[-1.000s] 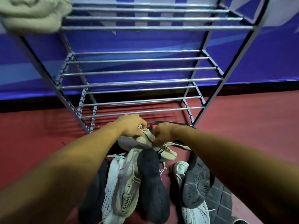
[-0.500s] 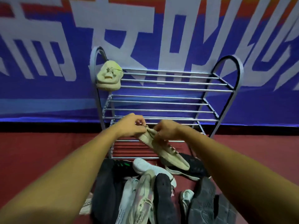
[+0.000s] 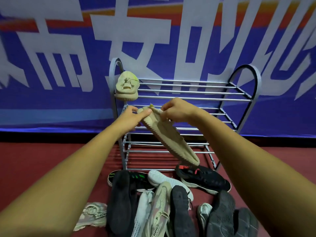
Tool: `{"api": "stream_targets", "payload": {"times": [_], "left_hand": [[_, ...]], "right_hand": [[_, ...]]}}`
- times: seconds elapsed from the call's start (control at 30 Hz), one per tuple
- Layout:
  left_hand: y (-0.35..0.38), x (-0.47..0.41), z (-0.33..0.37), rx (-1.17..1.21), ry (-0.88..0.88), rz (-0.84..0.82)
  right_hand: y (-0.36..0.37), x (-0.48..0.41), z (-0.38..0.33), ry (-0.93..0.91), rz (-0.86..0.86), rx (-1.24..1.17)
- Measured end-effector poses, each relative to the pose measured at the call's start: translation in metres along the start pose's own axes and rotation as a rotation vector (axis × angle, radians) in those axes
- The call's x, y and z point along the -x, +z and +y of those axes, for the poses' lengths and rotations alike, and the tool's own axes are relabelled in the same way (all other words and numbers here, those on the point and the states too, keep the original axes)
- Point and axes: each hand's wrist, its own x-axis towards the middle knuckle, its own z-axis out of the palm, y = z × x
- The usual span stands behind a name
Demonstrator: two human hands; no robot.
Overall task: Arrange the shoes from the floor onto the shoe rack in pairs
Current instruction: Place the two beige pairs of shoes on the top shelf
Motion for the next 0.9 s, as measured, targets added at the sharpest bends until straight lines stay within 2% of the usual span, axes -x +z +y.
{"api": "stream_targets", "payload": {"times": [0.1, 0.23, 0.33, 0.43, 0.5, 0.57, 0.67, 0.8, 0.9], "left_hand": [[-0.001, 0.005, 0.004, 0.154, -0.043, 0.069], [-0.002, 0.012, 0.014, 0.253, -0.052, -0.05], [-0.001, 0.015, 0.02, 0.259, -0.128, -0.057], [0.0, 0.022, 0.026, 0.296, -0.229, -0.229], [0.004, 0.025, 0.028, 0.35, -0.22, -0.335], [0.006, 0.027, 0.028, 0.41, -0.183, -0.359], [0.004, 0.026, 0.027, 0.353, -0.14, -0.426], [-0.003, 0.032, 0.032, 0.255, -0.165, -0.587], [0.001, 0.031, 0.035, 0.21, -0.13, -0.547]], "right_hand": [[-0.004, -0.003, -0.008, -0.019, 0.092, -0.055], [-0.01, -0.005, -0.018, -0.027, 0.227, -0.107], [-0.013, -0.003, -0.025, -0.041, 0.297, -0.075], [-0.013, -0.004, -0.028, -0.051, 0.354, -0.075], [-0.009, -0.004, -0.028, -0.055, 0.354, -0.068], [-0.004, -0.005, -0.026, -0.058, 0.363, -0.08], [0.0, -0.007, -0.027, -0.064, 0.416, -0.158], [-0.002, -0.012, -0.029, -0.031, 0.539, -0.338], [0.001, -0.015, -0.028, -0.035, 0.525, -0.404]]}}
